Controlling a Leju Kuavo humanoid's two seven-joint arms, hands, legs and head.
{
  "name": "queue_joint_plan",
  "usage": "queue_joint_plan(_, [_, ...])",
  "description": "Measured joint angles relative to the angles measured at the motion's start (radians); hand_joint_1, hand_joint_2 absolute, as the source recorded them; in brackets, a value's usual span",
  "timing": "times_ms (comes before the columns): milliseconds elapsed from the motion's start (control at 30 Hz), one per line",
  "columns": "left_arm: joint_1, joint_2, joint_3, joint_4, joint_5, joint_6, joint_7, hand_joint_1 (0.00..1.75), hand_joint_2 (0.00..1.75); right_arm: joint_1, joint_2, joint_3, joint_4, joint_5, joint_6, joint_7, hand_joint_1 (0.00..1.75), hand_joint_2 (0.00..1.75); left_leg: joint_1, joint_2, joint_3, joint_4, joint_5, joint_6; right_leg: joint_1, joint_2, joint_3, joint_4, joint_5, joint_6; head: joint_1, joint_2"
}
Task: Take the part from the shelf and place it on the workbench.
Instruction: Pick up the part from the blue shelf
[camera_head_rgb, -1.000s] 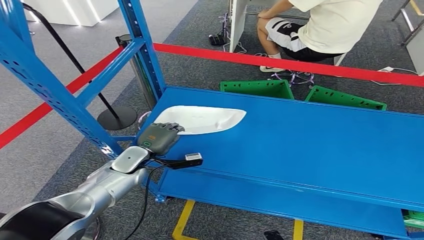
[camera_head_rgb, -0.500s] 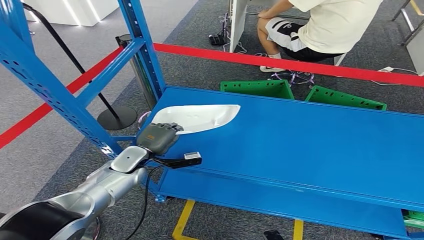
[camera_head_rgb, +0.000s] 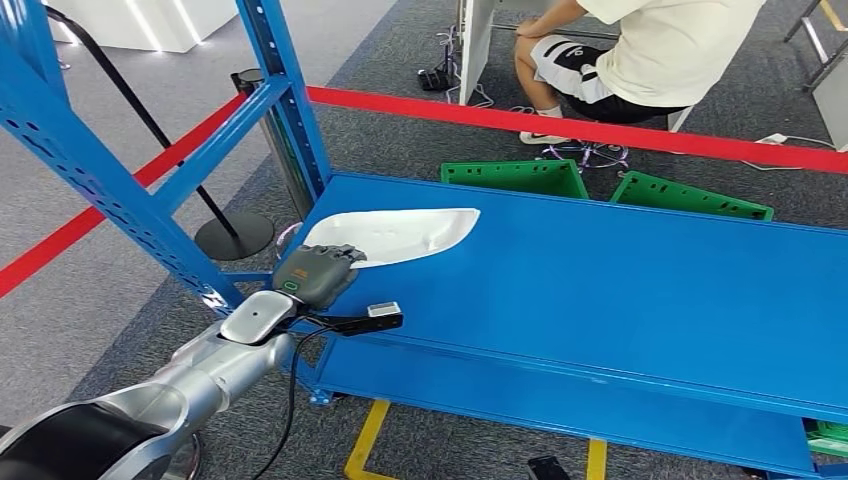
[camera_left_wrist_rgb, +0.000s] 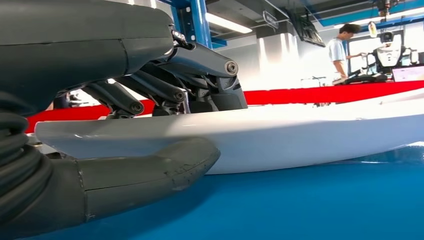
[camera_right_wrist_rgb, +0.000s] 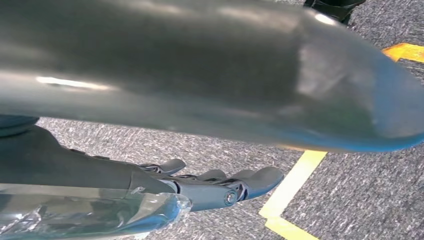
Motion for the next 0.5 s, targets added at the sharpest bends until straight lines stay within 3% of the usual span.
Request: queue_joint_plan(500, [0.0, -0.003, 0.004, 0.0, 0.013, 0.002, -0.015, 1.7, 1.75, -0.001, 0.0, 0.0, 0.0, 0.0, 0.0, 0.0, 0.0, 0.0, 0.0, 0.0, 0.0, 0.0, 0.0, 0.0, 0.0, 0.0, 0.0, 0.0, 0.0, 0.0, 0.0, 0.0])
